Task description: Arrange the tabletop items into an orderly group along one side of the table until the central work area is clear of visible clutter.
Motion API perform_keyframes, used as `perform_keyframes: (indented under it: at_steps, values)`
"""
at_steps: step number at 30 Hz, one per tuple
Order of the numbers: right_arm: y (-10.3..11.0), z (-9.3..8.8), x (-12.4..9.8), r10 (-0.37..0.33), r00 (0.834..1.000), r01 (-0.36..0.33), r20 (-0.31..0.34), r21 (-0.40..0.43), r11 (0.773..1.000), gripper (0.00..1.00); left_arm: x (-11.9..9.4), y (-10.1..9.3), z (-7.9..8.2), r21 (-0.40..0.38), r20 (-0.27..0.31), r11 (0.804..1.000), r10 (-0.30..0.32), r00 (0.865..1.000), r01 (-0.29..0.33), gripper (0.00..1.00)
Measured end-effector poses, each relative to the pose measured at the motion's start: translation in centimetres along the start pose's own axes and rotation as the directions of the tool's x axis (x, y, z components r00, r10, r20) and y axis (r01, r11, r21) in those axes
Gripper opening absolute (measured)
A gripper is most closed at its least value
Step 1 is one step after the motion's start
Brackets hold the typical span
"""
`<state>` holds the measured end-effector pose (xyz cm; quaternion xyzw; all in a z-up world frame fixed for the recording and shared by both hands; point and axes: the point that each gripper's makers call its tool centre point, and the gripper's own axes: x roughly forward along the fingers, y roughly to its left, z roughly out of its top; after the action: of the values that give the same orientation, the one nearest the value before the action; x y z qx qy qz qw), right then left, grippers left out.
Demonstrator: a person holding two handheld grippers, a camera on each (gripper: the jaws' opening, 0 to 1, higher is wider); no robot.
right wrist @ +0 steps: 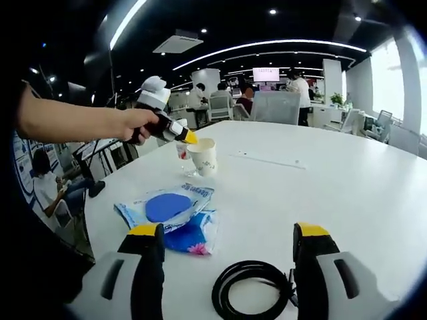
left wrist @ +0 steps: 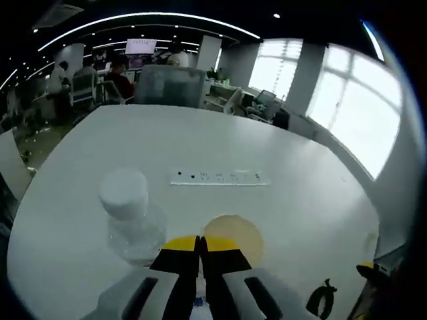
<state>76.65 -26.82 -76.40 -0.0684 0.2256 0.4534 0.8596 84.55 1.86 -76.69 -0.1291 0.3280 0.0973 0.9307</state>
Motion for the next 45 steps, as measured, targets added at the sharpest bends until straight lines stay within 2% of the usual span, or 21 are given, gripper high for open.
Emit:
perform_keyframes:
  at_steps: [11,14,17,20,23,25,30,32,33,35,36,41,45]
  values:
    - [0.0,0.0,0.5,0.021,1.0,-0.021,-0.008,0.006,1.0,0.73,0.8,0.6,-0.7,0.001,0.009,0.996,0.087,0.996,-0.087,0.0]
    - [0.0,-0.1,0.5,0.024,1.0,-0.024,-0.013,0.01,1.0,0.73,1.1,0.9,-1.2,0.002,-0.013,0.994,0.107,0.994,-0.107,0.0]
    - [0.0,-0.3,0.5,0.027,1.0,-0.026,-0.015,0.012,1.0,0.73,1.2,1.0,-1.1,0.025,0.007,0.991,0.135,0.991,-0.135,0.0]
    - [-0.1,-0.4,0.4,0.028,1.0,-0.028,-0.014,0.02,0.999,0.73,1.4,0.7,-1.9,0.018,-0.032,0.991,0.136,0.99,-0.136,0.0]
    - [-0.3,-0.5,0.3,0.028,0.999,-0.028,-0.017,0.02,0.999,0.73,1.4,0.3,-2.0,-0.021,-0.026,0.992,0.125,0.992,-0.126,0.0]
    - [-0.4,-0.6,0.2,0.028,0.999,-0.028,-0.018,0.024,0.999,0.73,1.4,0.4,-1.7,0.004,-0.009,0.99,0.138,0.99,-0.138,0.0]
    - [-0.5,-0.9,0.0,0.028,0.999,-0.027,-0.021,0.024,0.999,0.72,1.7,0.8,-1.6,-0.017,-0.011,0.989,0.145,0.989,-0.145,0.0]
    - [-0.6,-0.9,-0.1,0.026,0.999,-0.026,-0.022,0.024,0.999,0.72,1.9,0.8,-1.7,0.002,-0.012,0.991,0.136,0.991,-0.136,0.0]
    - [-0.6,-1.0,-0.2,0.025,0.999,-0.025,-0.021,0.024,0.999,0.72,2.1,0.6,-2.1,0.018,-0.032,0.993,0.117,0.993,-0.117,0.0]
    - [-0.6,-1.0,-0.2,0.028,0.999,-0.027,-0.021,0.025,0.999,0.73,2.0,0.8,-2.2,0.03,-0.032,0.991,0.13,0.991,-0.129,0.0]
    - [-0.5,-1.0,-0.2,0.029,0.999,-0.028,-0.02,0.024,0.999,0.73,1.9,0.9,-2.0,0.06,-0.02,0.989,0.139,0.99,-0.138,0.0]
    - [-0.4,-1.0,-0.2,0.032,0.999,-0.032,-0.024,0.016,0.999,0.73,1.5,0.3,-2.2,0.062,-0.027,0.991,0.117,0.993,-0.115,0.01]
    - [-0.1,-1.0,-0.2,0.038,0.999,-0.038,-0.022,0.015,0.999,0.73,1.5,0.3,-2.1,0.068,-0.015,0.991,0.115,0.993,-0.114,0.05]
